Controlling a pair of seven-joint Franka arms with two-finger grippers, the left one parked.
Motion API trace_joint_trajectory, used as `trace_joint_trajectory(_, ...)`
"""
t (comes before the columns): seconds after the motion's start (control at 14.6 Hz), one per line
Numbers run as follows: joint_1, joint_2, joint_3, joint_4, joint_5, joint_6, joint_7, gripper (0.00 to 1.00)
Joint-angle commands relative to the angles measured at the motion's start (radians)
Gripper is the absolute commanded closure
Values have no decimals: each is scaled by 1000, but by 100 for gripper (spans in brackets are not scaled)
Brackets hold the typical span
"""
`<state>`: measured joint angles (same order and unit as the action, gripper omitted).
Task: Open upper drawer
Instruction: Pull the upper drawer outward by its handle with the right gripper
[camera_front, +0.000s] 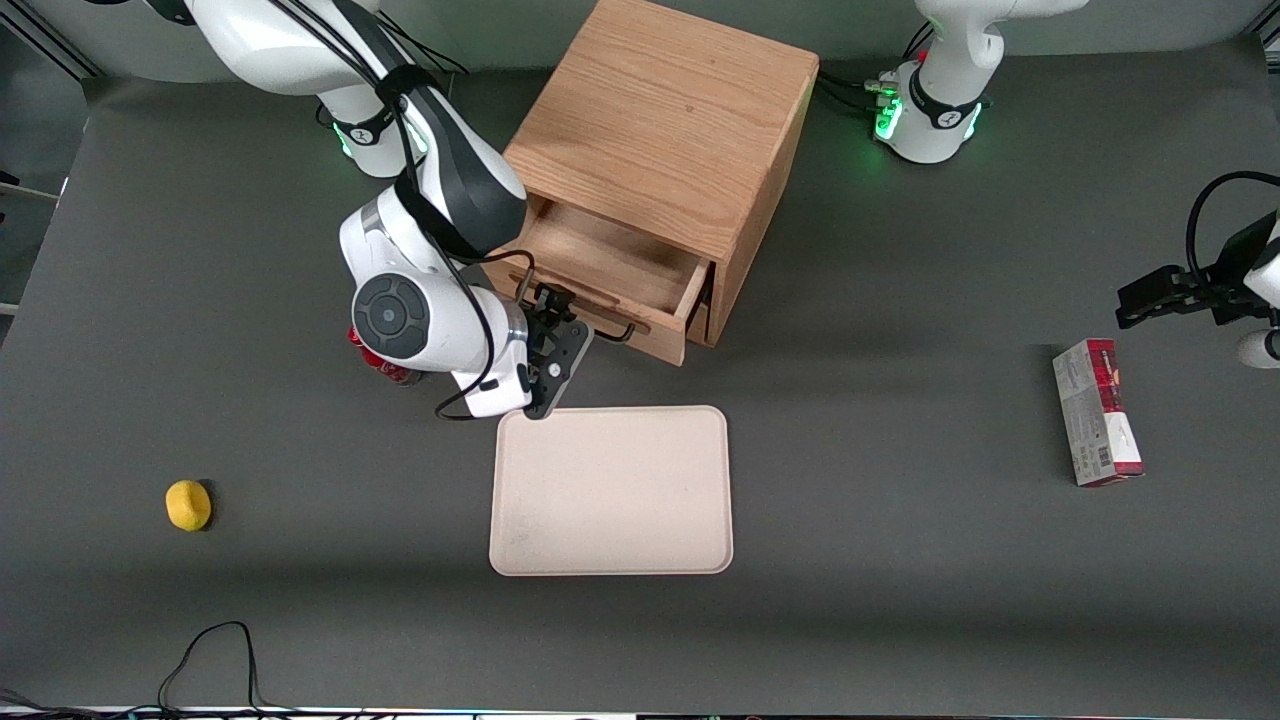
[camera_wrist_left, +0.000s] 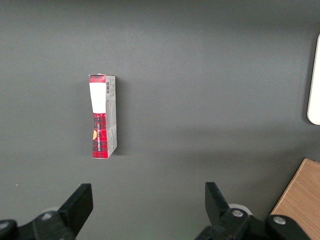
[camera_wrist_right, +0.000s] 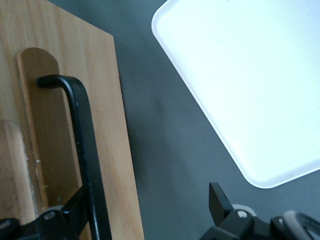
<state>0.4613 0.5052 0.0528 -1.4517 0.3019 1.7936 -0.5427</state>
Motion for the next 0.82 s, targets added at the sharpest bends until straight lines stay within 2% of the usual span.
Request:
trace_joint_trajectory(0.0, -19, 42, 4, 53, -10, 18, -23, 0)
trace_joint_trajectory(0.75, -70, 138, 4, 181, -12, 20, -37, 0)
